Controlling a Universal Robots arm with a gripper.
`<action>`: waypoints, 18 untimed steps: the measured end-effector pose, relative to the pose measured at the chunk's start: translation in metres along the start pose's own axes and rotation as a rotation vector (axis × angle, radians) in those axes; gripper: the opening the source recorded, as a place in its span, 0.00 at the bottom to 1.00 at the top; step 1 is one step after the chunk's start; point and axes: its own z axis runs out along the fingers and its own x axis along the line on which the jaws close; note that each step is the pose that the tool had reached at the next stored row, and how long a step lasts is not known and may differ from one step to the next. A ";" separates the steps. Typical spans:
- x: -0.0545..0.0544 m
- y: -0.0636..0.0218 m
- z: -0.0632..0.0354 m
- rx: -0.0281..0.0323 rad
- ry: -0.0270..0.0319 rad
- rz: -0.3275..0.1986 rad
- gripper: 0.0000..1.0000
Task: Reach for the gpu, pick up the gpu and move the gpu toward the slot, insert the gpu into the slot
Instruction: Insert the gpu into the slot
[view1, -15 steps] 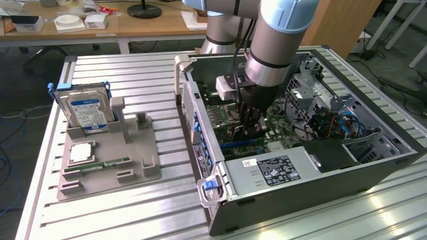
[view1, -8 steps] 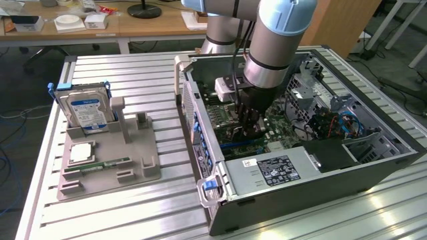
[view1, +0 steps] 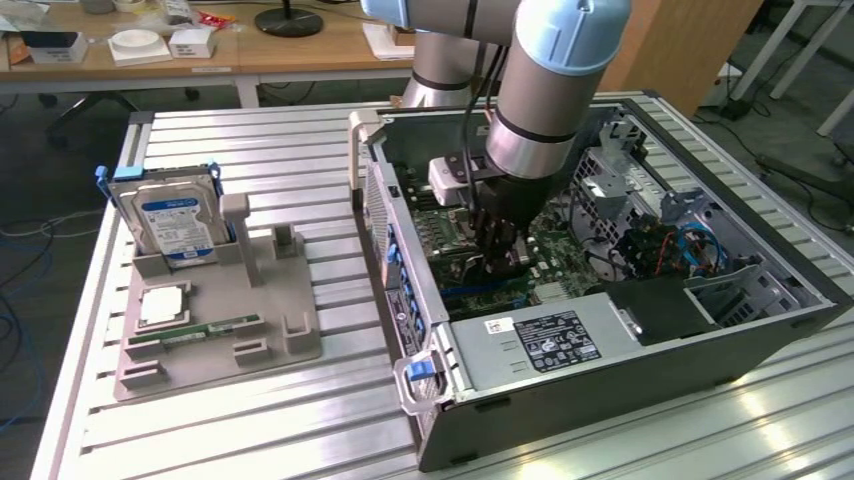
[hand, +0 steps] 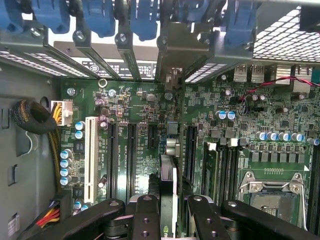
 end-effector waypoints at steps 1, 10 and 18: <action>0.000 0.0000 0.0000 0.0001 -0.0001 0.000 0.26; 0.000 -0.0001 -0.0018 0.0008 -0.0011 0.000 0.26; 0.001 0.0003 -0.0025 0.0002 -0.0025 0.000 0.26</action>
